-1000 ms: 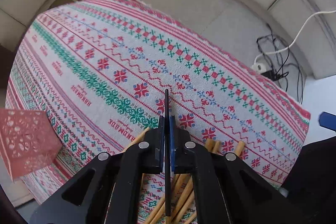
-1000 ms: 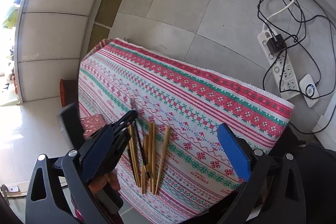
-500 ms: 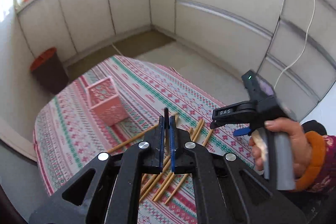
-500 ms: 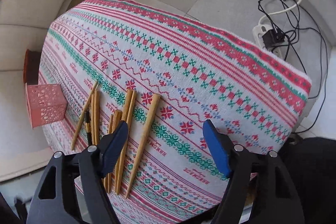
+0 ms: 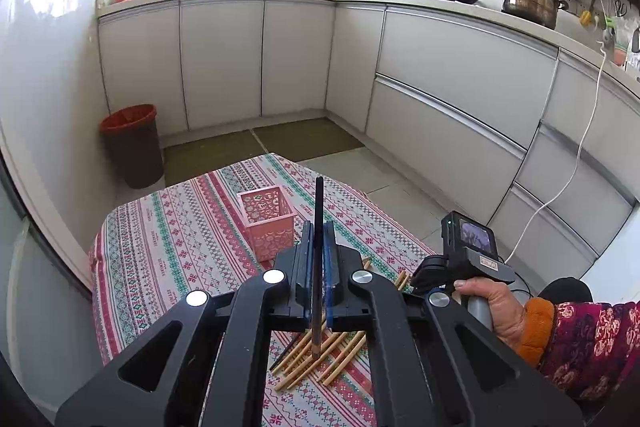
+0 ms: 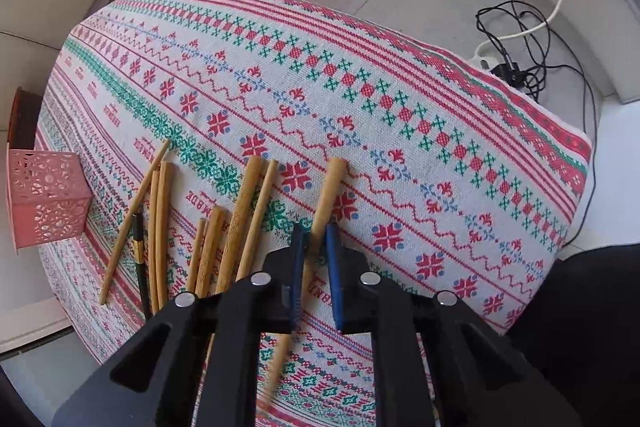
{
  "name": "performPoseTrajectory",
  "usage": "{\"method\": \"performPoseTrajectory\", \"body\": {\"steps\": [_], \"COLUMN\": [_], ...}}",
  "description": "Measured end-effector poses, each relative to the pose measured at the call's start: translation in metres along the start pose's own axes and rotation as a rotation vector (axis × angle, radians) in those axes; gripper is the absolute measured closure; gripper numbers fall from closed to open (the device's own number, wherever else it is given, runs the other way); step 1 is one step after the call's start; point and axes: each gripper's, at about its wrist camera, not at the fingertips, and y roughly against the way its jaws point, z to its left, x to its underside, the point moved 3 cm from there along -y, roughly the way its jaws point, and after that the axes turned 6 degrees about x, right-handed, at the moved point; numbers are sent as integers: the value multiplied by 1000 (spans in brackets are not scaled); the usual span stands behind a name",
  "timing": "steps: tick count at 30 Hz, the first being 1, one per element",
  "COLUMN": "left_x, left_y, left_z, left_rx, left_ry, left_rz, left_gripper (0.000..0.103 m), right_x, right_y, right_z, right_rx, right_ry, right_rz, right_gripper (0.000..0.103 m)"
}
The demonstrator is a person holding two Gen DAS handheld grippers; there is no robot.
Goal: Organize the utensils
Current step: 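Lift the black stick with the left tool while the right tool grasps a wooden chopstick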
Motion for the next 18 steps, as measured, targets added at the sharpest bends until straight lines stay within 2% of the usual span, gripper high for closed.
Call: {"method": "performPoseTrajectory", "body": {"steps": [4,7,9,13,18], "left_x": [2,-1,-4,-11,-25], "left_y": [4,7,8,6,5], "left_z": [0,-3,-3,-1,4], "left_rx": [-11,-18,-27,-48,-67], "left_ry": [5,9,19,59,120], "left_rz": [-7,-20,-27,-43,-74], "left_gripper": [99,99,99,99,99], "right_x": [-10,-12,-10,-1,7], "right_y": [3,20,47,105,202], "right_z": [-14,-19,-20,-17,-2], "right_rx": [-89,-153,-191,-309,-435], "right_ry": [14,53,92,191,321], "right_rz": [5,-38,-104,-178,-381], "right_gripper": [95,95,95,95,95]}}
